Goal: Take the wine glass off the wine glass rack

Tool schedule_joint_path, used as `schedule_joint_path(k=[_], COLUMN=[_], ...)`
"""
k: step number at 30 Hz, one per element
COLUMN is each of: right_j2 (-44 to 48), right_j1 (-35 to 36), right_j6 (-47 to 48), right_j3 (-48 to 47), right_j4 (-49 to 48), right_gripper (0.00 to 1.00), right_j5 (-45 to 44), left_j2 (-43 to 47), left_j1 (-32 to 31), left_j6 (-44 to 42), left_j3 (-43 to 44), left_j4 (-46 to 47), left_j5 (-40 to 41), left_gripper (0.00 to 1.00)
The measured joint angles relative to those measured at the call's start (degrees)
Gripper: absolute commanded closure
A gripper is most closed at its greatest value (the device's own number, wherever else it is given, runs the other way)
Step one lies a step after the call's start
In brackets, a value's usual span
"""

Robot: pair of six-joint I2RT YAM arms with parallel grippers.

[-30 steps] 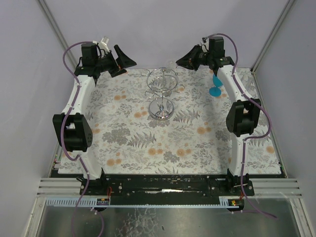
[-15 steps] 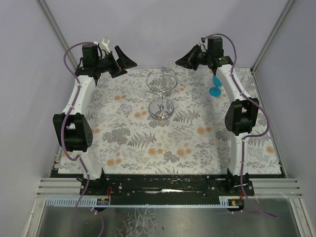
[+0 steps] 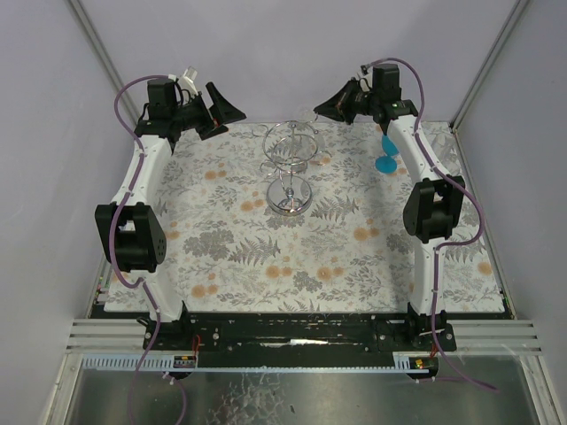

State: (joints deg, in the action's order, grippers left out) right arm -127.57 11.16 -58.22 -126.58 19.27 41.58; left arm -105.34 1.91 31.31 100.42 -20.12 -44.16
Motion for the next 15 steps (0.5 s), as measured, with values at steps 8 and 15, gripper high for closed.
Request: schedule_joint_path(k=[8, 15], right_j2=[0.4, 0.9], right_j1=[-0.5, -1.7], right_j6=[-0.9, -1.9], right_j3=[1.7, 3.2], right_j4=[-2.4, -4.2], right_gripper=[1.0, 1.0], right_j5=[-0.1, -0.1], left_j2=[0.0, 0.0], left_j1=[0.0, 0.0], left_j6=[0.0, 0.0], left_j3=[-0.2, -0.2], left_j4=[0.0, 0.0], left_j5=[0.0, 0.0], left_gripper=[0.0, 0.0])
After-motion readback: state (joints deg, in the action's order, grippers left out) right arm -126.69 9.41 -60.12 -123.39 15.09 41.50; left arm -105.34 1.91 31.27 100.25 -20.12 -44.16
